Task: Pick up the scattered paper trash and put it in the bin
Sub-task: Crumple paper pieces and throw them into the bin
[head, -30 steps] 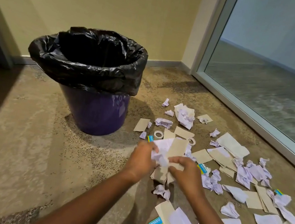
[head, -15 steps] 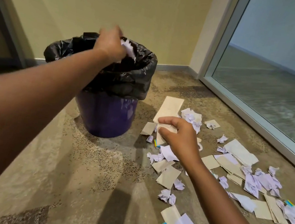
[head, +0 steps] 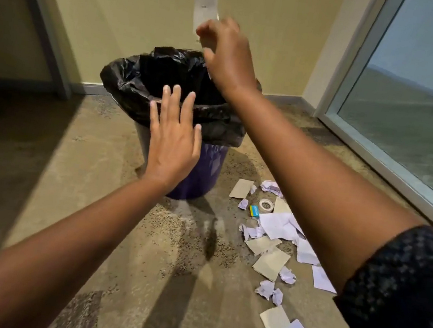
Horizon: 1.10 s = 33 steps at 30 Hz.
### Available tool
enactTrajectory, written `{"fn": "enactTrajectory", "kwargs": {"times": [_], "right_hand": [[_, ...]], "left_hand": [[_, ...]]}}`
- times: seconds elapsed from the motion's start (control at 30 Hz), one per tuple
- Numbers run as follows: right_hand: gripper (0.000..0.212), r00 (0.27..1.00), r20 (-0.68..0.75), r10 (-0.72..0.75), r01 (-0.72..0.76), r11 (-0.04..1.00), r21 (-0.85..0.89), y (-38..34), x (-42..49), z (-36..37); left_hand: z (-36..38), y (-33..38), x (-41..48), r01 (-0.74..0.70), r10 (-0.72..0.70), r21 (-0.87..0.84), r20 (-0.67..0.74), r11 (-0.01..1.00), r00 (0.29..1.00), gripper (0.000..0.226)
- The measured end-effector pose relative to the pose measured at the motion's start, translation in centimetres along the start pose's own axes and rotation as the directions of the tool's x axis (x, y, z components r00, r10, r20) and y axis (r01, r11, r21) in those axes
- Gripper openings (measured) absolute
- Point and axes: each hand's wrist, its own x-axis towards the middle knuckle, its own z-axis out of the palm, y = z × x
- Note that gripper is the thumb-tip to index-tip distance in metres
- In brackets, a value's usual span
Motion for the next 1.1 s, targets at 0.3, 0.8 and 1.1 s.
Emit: {"fn": "enactTrajectory", "kwargs": {"times": [0.3, 0.8, 1.1], "right_hand": [[0.035, 0.928, 0.371, 0.021, 0.031, 0.99, -0.134, 2.0, -1.9, 2.4], [0.029, 0.726, 0.294, 0.622, -0.566, 0.783, -0.257, 13.2, -27.5, -6.7], [0.081, 0.166, 0.297, 0.94, -0.726, 0.32, -0.609, 15.4, -38.7, -13.8]], "left_hand": [[2.7, 0.5, -5.7, -0.215, 0.206, 0.067, 0.123, 0.974, 0.971, 0.056], [8.7, 8.2, -16.7, 0.036, 0.154, -0.173, 0.938, 0.984, 0.31, 0.088], [10.0, 11.1, -19.2, -0.331, 0.166, -0.093, 0.965, 0.939, 0.201, 0.115]]}}
